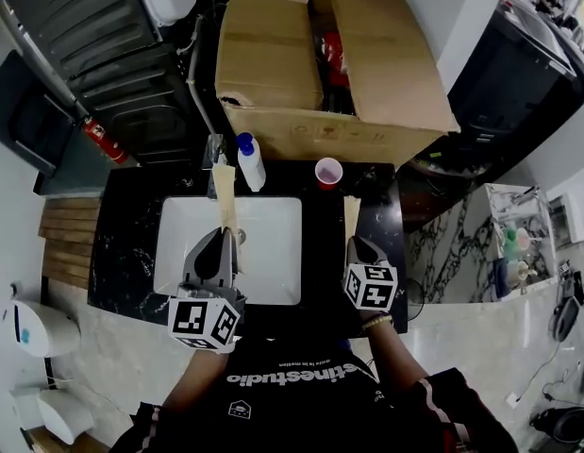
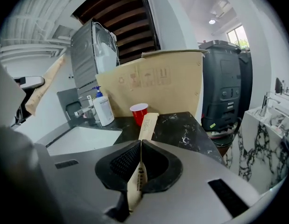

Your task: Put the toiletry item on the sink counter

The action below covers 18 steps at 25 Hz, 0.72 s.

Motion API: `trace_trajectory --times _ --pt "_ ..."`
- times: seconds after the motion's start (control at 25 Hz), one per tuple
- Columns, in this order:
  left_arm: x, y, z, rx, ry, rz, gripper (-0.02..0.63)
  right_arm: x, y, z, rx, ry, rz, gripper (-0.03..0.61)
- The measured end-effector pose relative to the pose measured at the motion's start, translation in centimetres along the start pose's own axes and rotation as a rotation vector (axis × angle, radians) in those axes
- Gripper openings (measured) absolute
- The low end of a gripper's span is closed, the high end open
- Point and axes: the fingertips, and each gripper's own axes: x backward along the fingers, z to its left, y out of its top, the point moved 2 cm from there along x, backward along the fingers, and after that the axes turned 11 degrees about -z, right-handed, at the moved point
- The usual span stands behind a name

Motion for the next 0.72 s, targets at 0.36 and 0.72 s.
trace_trajectory --times 0.36,0.72 --pt "-0.6 -0.2 0.4 -0.005 0.02 0.01 0.023 -2.3 -1.9 -0.2 -0.026 0.019 0.069 0.043" --pt "-0.3 -0.5 0.7 -0.011 0.035 0.024 0.023 -3.2 -3.0 -0.4 -0.023 0.02 0.114 0.043"
